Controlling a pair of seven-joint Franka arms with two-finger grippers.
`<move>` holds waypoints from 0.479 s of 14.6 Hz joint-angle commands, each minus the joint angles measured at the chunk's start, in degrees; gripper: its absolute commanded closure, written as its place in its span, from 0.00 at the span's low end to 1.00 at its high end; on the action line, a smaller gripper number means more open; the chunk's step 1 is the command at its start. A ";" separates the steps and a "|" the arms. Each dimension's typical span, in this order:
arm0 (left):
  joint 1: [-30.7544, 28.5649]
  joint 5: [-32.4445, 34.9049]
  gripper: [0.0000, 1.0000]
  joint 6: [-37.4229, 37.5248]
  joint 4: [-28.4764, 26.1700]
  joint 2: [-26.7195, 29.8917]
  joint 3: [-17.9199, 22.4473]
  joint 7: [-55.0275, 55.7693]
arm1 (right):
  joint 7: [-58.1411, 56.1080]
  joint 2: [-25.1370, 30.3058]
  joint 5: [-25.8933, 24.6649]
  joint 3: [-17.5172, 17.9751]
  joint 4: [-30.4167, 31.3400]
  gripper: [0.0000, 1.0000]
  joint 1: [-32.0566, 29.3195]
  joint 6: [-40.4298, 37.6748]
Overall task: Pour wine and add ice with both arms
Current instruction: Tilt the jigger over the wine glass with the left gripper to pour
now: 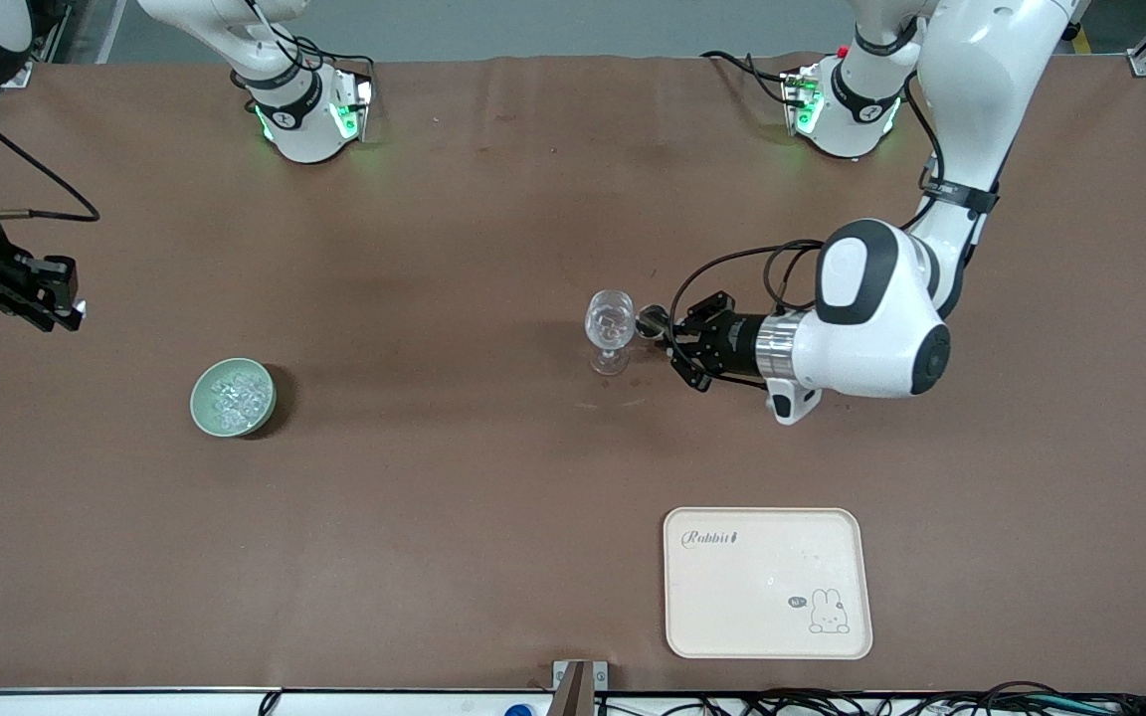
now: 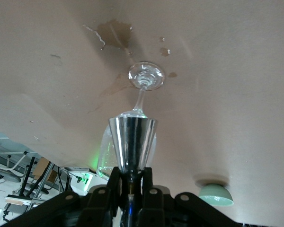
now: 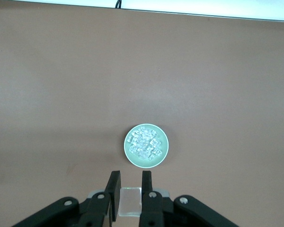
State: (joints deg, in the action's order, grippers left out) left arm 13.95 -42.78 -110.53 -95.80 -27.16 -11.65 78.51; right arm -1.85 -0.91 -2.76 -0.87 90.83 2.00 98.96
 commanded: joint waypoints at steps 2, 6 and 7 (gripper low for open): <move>2.05 5.14 0.99 -0.65 -1.40 1.93 0.41 5.76 | -2.27 0.65 -0.41 -0.19 0.05 0.97 -0.16 0.45; 3.98 7.97 0.99 -1.00 -1.40 1.85 0.40 9.02 | -2.37 0.64 -0.06 -0.19 0.14 0.97 -0.16 -2.18; 4.25 8.49 0.99 -1.00 -1.40 1.85 0.40 9.37 | -2.45 0.73 0.38 -0.19 0.23 0.97 -0.16 -3.23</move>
State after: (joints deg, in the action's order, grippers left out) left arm 17.12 -35.74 -110.73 -95.84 -27.09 -11.65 86.14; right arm -3.64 -0.90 -2.73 -1.14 90.64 2.00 97.44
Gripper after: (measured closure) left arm 0.789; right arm 0.784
